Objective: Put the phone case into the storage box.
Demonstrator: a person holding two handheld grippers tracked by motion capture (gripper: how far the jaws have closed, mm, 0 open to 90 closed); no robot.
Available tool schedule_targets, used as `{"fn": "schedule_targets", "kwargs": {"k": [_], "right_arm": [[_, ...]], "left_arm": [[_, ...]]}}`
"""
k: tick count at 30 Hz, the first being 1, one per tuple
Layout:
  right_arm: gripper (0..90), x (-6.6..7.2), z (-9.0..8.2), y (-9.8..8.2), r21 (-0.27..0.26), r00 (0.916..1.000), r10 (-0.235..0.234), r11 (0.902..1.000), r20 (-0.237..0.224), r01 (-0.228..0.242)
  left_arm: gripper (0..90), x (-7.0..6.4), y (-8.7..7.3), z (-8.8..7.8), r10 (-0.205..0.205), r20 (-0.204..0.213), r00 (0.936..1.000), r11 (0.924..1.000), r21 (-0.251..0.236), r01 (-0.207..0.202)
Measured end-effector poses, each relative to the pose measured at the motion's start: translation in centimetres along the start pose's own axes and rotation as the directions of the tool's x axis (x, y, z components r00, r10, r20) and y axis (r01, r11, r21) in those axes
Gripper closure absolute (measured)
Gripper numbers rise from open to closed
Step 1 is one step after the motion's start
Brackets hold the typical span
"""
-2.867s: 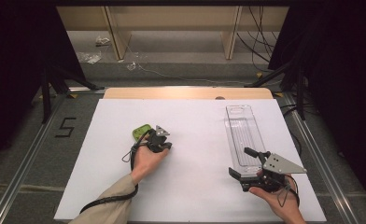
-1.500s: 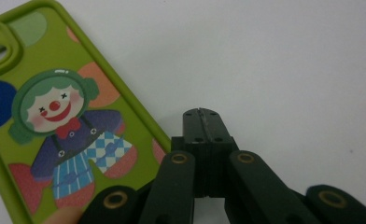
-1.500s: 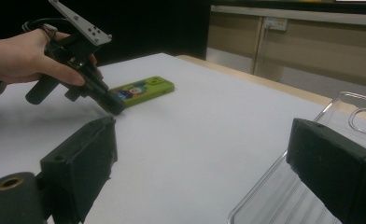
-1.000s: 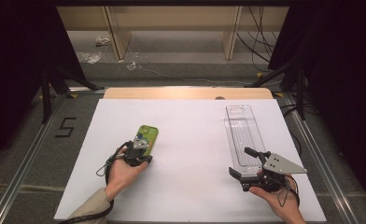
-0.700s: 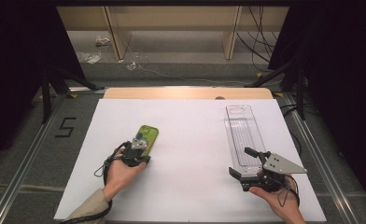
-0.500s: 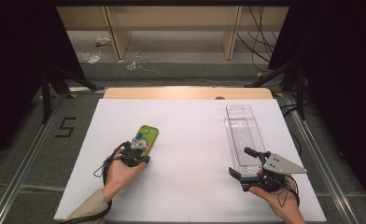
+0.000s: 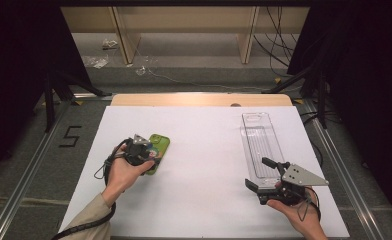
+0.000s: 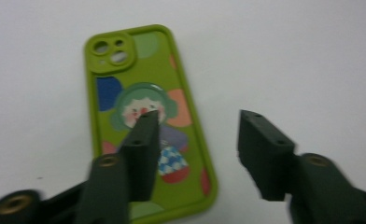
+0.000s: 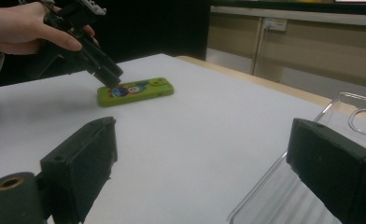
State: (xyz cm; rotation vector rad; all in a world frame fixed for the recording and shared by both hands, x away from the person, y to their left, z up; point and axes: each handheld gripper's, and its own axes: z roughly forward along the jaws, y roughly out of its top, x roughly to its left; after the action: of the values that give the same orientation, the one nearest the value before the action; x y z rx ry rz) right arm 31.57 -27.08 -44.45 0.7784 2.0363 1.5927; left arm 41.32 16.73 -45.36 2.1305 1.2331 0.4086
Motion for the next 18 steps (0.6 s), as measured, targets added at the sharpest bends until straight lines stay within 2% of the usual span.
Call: {"fn": "schedule_targets", "kwargs": {"k": [3, 6, 8, 10, 14, 18], "right_arm": [[9.8, 0.0, 0.0, 0.0, 0.001, 1.0000, -0.001, 1.0000, 0.001, 0.001], [9.8, 0.0, 0.0, 0.0, 0.000, 1.0000, 0.001, 1.0000, 0.000, -0.001], [9.8, -0.1, 0.0, 0.0, 0.000, 1.0000, 0.001, 1.0000, 0.001, -0.001], [9.8, -0.1, 0.0, -0.1, 0.000, 1.0000, 0.001, 1.0000, 0.000, -0.001], [9.8, 0.0, 0.0, 0.0, 0.000, 1.0000, -0.001, 1.0000, 0.000, 0.001], [9.8, -0.1, 0.0, 0.0, 0.000, 1.0000, -0.001, 1.0000, -0.001, 0.001]], "left_arm": [[14.8, 0.7, 0.4, 0.9, -0.062, -0.020, 0.9978, 0.9974, 0.034, 0.063], [11.5, 1.2, 0.7, 1.9, -0.055, -0.063, 0.9965, 0.9956, 0.072, 0.059], [5.4, 1.4, 0.9, 2.4, -0.048, -0.067, 0.9966, 0.9940, 0.094, 0.055], [3.3, 1.5, 1.0, 2.9, -0.053, -0.075, 0.9958, 0.9924, 0.107, 0.061], [1.0, 1.5, 1.4, 3.7, -0.049, -0.098, 0.9939, 0.9887, 0.137, 0.063], [0.8, 1.5, 1.7, 4.2, -0.066, -0.115, 0.9912, 0.9857, 0.147, 0.082]]}}
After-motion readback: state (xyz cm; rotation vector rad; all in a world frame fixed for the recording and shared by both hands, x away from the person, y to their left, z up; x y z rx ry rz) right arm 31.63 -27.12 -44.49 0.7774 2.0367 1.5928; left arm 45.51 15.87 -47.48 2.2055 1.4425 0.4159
